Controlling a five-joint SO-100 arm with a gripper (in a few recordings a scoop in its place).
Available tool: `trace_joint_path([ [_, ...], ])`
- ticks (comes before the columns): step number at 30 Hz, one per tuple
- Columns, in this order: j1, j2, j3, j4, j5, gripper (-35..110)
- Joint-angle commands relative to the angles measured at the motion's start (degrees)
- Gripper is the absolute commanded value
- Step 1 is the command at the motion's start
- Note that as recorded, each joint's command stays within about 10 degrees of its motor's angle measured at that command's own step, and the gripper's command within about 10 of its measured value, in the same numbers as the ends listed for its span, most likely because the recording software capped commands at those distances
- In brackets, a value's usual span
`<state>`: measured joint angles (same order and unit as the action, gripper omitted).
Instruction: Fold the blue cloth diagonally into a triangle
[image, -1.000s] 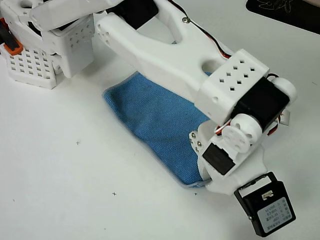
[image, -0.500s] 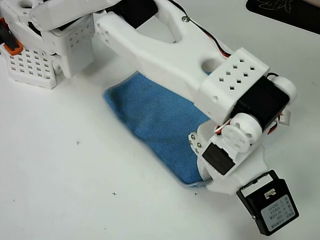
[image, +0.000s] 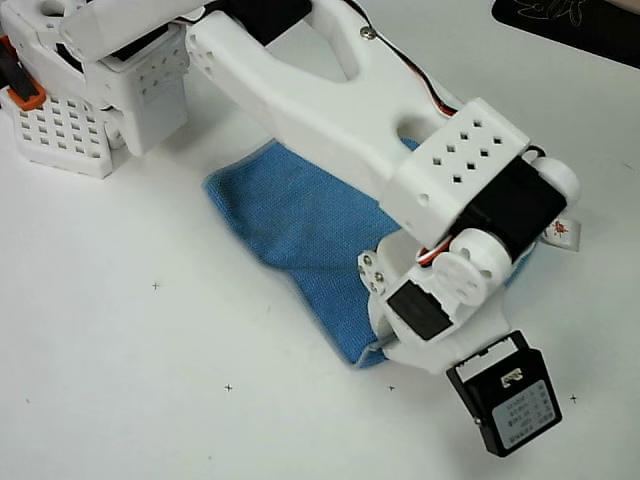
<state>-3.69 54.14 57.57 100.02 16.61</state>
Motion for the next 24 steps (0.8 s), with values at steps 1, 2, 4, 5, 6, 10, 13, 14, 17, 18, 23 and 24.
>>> trace_joint_path([
  [1,-1.3,10.0,3.5,1.8,1.1,0],
  [2,-1.4,10.6,4.2,2.0,1.2,0],
  [4,-1.6,11.8,4.7,2.5,1.2,0],
  [5,-1.6,12.3,4.7,2.5,1.0,0],
  [6,-1.6,12.7,4.7,2.5,0.9,0],
  [10,-1.0,14.2,1.0,2.6,-1.8,0],
  [13,0.2,15.4,-2.4,2.8,-4.4,0],
  [14,0.3,15.8,-3.2,2.9,-4.9,0],
  [17,0.2,17.2,-4.5,3.0,-5.8,0],
  [18,-0.1,17.6,-4.4,3.0,-5.8,0],
  [23,-1.8,20.2,-3.7,3.0,-5.3,0],
  [24,-2.0,20.6,-4.2,3.0,-5.4,0],
])
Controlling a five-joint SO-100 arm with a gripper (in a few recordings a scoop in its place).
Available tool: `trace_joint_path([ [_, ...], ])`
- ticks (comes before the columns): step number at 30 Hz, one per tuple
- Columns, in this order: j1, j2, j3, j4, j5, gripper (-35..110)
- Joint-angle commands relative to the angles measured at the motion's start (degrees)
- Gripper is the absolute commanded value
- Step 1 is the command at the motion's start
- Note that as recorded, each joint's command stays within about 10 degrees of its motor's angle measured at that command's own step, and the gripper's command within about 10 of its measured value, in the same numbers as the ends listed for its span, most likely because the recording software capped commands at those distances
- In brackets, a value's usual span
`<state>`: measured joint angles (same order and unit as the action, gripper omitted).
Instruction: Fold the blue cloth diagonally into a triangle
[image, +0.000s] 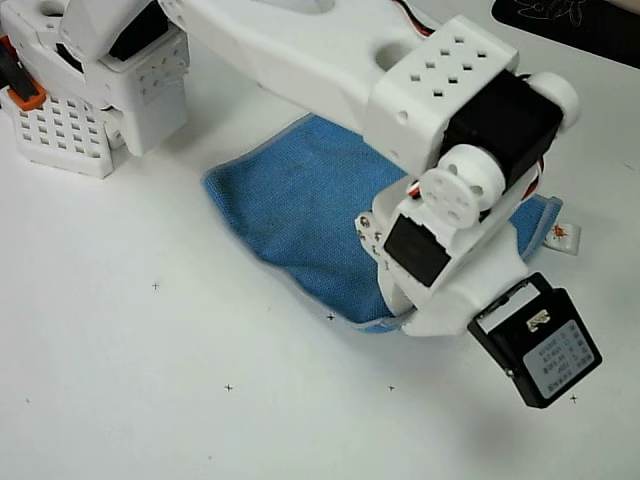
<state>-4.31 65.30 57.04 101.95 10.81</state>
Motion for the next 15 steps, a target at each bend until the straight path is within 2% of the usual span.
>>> trace_joint_path([
  [1,-1.7,9.9,-4.2,1.1,0.2,0],
  [15,-7.0,16.9,-0.6,1.1,2.0,0],
])
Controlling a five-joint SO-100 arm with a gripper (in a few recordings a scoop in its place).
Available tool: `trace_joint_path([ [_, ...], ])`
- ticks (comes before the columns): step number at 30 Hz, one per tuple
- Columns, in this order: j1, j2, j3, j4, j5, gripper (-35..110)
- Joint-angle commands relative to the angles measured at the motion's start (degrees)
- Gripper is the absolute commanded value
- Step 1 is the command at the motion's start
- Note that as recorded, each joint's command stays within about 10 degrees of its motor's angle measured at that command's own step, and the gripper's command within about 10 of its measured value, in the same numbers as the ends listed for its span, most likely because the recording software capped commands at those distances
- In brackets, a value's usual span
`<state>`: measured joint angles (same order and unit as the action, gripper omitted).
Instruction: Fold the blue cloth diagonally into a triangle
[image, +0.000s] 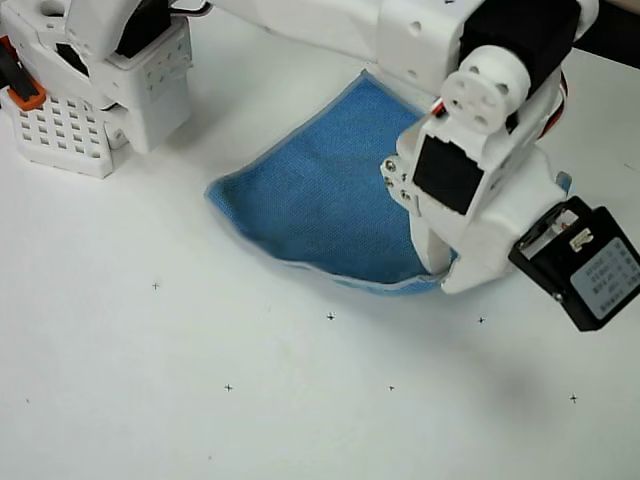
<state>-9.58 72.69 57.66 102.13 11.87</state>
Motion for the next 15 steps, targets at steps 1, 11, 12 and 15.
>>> trace_joint_path([
  [1,-2.1,9.9,-1.4,0.9,1.0,0],
  [11,-6.0,16.6,5.4,1.0,3.3,0],
  [12,-6.5,17.3,6.6,1.0,3.8,0],
  [15,-8.2,19.6,10.5,1.0,5.7,0],
])
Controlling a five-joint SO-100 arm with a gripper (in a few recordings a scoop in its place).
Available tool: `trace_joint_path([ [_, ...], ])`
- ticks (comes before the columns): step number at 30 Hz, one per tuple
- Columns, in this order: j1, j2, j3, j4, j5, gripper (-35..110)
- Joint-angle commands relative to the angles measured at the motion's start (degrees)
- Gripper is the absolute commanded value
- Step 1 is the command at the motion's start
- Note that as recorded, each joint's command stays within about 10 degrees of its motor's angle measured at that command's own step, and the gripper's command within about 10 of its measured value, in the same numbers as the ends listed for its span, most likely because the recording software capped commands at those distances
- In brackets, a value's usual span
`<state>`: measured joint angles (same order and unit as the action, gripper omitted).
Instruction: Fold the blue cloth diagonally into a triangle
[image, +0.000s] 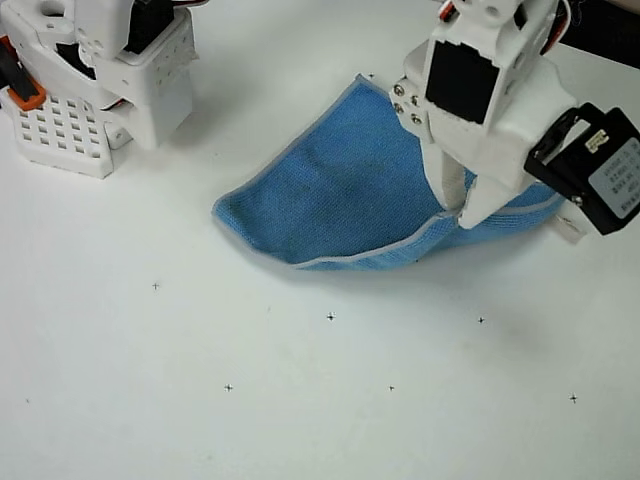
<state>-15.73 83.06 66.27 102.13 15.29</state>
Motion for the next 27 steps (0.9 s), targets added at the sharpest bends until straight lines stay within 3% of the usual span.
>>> trace_joint_path([
  [1,-2.5,10.0,3.1,0.9,2.8,0],
  [27,-10.1,19.2,17.5,-3.7,7.4,0],
])
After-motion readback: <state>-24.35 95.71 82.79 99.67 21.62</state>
